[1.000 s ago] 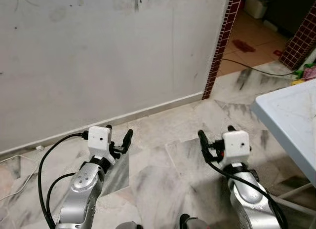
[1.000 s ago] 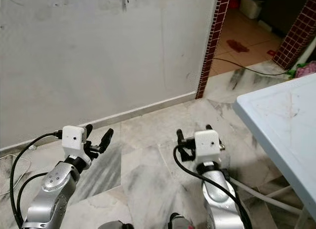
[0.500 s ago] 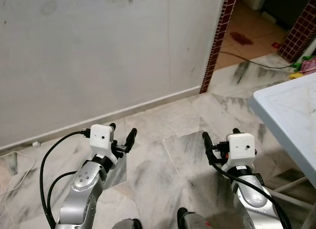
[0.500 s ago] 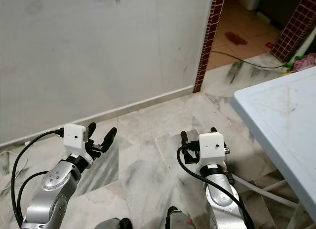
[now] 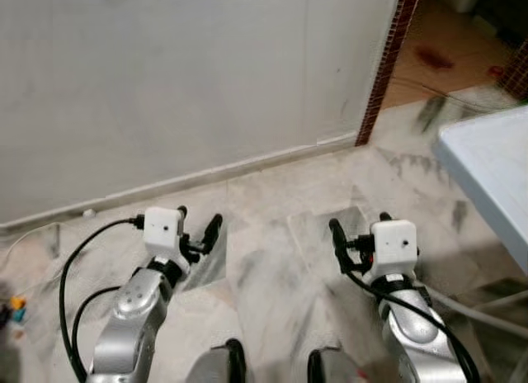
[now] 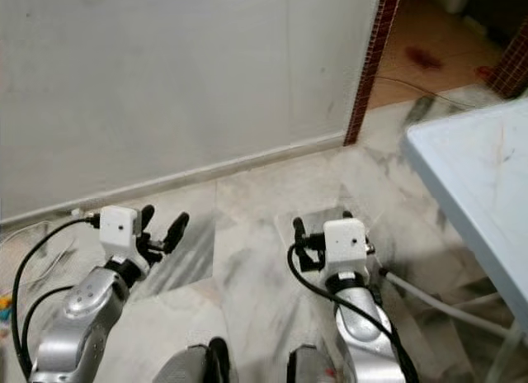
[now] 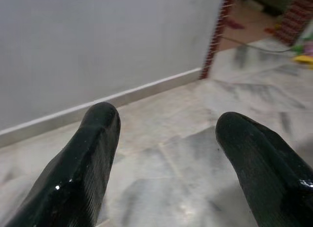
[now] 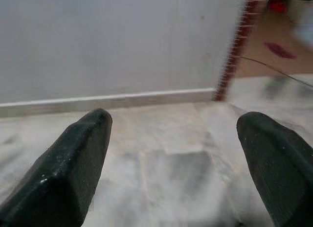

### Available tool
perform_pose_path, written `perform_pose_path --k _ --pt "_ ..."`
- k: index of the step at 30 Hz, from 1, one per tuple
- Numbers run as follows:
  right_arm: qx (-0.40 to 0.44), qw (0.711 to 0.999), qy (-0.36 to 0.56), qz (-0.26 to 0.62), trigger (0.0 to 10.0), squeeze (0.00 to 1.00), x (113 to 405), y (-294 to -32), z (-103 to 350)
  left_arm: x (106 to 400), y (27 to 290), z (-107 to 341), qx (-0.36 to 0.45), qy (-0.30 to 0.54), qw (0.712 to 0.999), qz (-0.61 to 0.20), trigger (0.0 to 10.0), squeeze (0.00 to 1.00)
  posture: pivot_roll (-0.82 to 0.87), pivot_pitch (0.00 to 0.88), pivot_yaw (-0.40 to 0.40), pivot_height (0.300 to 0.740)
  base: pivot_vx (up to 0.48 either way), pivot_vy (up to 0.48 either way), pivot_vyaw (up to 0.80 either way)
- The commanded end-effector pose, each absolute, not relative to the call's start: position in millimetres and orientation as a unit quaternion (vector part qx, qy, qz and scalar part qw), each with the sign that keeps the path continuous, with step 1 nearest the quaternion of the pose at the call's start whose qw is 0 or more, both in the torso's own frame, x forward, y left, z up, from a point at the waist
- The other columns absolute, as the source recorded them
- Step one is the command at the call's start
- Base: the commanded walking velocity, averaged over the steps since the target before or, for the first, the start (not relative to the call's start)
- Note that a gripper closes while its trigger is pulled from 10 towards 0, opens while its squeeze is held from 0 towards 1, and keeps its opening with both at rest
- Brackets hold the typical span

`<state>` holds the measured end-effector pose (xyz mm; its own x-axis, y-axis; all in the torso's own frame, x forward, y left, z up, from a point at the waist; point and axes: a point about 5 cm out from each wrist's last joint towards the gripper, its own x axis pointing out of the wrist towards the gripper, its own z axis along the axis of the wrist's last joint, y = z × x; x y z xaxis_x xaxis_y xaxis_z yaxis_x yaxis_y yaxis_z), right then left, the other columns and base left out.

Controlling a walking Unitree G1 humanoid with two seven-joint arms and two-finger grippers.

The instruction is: Hang keys on a hook

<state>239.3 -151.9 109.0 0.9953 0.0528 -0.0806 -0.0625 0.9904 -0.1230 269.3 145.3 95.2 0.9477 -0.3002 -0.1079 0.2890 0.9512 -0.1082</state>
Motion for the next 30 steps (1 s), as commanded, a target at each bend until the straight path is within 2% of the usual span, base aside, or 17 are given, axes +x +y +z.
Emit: perform_pose_path --k 1,7,24,30 --pt "-0.058 0.997 0.040 0.033 10.0 0.00 237.3 -147.1 109.4 269.6 151.9 94.9 -0.039 0.066 0.987 -0.142 10.0 0.00 -0.09 0.222 0.084 0.740 -0.251 0.000 0.00" --pt "-0.060 0.997 0.040 0.033 10.0 0.00 237.1 -147.2 109.4 270.1 151.7 94.7 -0.039 0.066 0.987 -0.143 10.0 0.00 -0.09 0.221 0.084 0.740 -0.251 0.213 0.00" --pt "-0.069 0.997 -0.011 0.011 10.0 0.00 247.7 -148.8 128.9 284.7 145.8 113.2 -0.052 0.027 0.986 -0.158 10.0 0.00 -0.10 0.205 0.093 0.740 0.000 0.000 0.00" --pt "-0.067 0.998 -0.010 0.005 10.0 0.00 251.3 -149.2 127.1 291.8 149.6 117.0 -0.055 0.021 0.987 -0.152 10.0 0.00 -0.10 0.193 0.099 0.740 0.000 0.000 -0.80"
